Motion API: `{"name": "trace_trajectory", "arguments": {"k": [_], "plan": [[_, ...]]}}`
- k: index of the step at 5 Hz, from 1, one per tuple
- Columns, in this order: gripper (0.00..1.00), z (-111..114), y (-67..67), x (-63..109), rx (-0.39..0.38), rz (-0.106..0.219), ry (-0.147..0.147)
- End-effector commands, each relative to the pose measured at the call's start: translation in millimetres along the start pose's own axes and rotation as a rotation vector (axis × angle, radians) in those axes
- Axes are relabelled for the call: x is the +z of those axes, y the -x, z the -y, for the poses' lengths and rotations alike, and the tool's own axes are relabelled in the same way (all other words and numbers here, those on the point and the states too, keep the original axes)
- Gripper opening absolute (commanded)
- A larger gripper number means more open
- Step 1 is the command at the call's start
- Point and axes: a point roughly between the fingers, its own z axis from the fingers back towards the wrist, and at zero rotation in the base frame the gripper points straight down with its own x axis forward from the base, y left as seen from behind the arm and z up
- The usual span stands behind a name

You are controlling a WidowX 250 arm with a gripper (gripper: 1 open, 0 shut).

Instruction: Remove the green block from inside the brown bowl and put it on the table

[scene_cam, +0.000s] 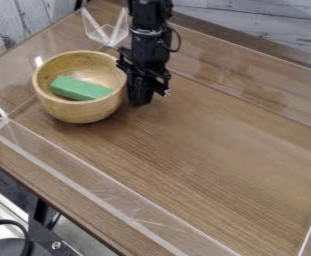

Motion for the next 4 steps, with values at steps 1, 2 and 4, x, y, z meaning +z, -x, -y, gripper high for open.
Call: {"name": "trace_trajectory", "arguments": {"k": [1,2,4], "plan": [[0.0,-3,-3.4,4.7,-0.003,0.035,-0.007],[0.0,-3,-4.2,2.1,0.0,0.042,-0.003],[1.0,3,-7.6,-2.1,0.005,0.107,-0.055]]}}
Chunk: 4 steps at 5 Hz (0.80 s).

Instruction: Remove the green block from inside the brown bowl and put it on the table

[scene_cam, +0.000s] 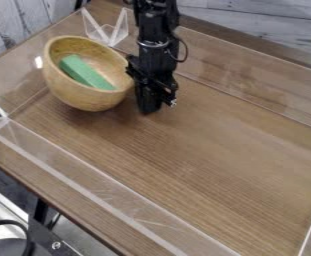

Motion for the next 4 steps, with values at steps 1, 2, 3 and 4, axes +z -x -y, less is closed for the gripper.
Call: {"name": "trace_trajectory", "arguments": {"k": [1,2,3,4], "plan": [[0.0,-5,-3.4,8.9,0.01,0.061,-0.023],[0.0,-8,-4.0,12.6,0.028,0.101,-0.029],[0.0,-6,-7.0,19.6,0.05,0.115,-0.033],[0.0,-5,-10.3,24.8,0.07,0.126,-0.036]]}}
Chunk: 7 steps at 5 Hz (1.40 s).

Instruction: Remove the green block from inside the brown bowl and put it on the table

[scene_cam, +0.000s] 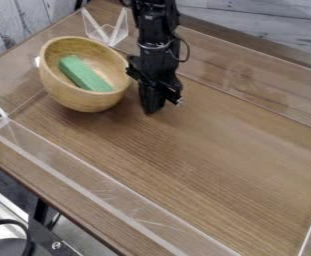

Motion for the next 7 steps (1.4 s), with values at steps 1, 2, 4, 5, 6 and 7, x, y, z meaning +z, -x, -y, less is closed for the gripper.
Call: {"name": "trace_trajectory", "arguments": {"k": [1,2,4,5,6,7], "plan": [[0.0,1,-12.1,35.4,0.054,0.112,-0.038],[0.0,6,-16.0,51.0,0.094,0.161,-0.044],[0.0,5,-17.0,44.5,0.128,0.119,-0.048],[0.0,-8,-9.7,36.8,0.138,0.087,-0.035],[0.0,-16,-3.8,29.0,0.139,0.056,-0.02],[0.0,-19,-0.4,48.7,0.138,0.093,-0.009]]}}
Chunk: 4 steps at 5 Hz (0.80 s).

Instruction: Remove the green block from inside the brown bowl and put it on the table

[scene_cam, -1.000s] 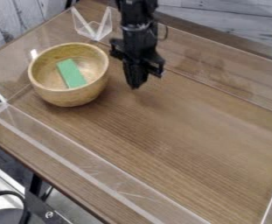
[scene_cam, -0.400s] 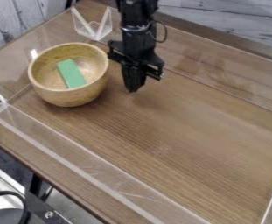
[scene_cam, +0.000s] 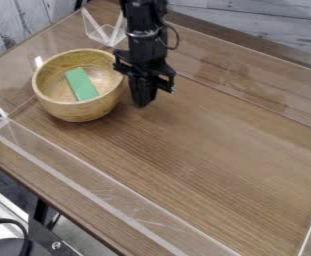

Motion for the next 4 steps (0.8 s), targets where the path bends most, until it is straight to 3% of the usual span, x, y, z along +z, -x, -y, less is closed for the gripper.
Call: {"name": "trace_trajectory", "arguments": {"k": [1,2,3,4], "plan": [[0.0,-12,-3.9,54.4,0.009,0.14,-0.021],[0.0,-35,-0.6,76.7,0.071,0.164,-0.09],[0.0,-59,2.1,87.0,0.136,0.167,-0.153],[0.0,-74,4.6,82.6,0.205,0.145,-0.15]]}}
